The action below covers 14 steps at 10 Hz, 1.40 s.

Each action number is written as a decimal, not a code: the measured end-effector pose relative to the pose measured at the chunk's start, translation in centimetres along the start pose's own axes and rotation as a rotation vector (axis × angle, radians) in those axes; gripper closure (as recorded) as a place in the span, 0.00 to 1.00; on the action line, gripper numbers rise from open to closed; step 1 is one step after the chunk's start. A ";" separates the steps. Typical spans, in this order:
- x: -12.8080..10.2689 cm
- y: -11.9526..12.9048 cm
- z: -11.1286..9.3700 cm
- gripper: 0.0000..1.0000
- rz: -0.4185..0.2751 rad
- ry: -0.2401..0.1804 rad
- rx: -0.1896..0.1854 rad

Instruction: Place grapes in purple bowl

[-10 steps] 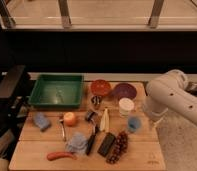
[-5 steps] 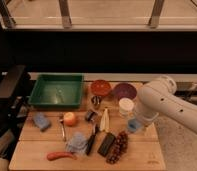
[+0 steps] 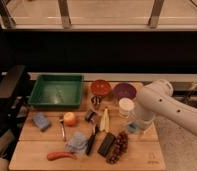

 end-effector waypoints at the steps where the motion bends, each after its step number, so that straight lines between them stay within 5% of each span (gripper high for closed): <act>1: -0.8 0.0 1.8 0.35 -0.030 -0.025 -0.017; 5: -2.9 0.1 6.5 0.35 -0.103 -0.080 -0.040; 10: -3.3 0.4 11.9 0.36 -0.097 -0.106 0.007; 14: -2.8 0.2 12.7 0.69 -0.062 -0.100 0.042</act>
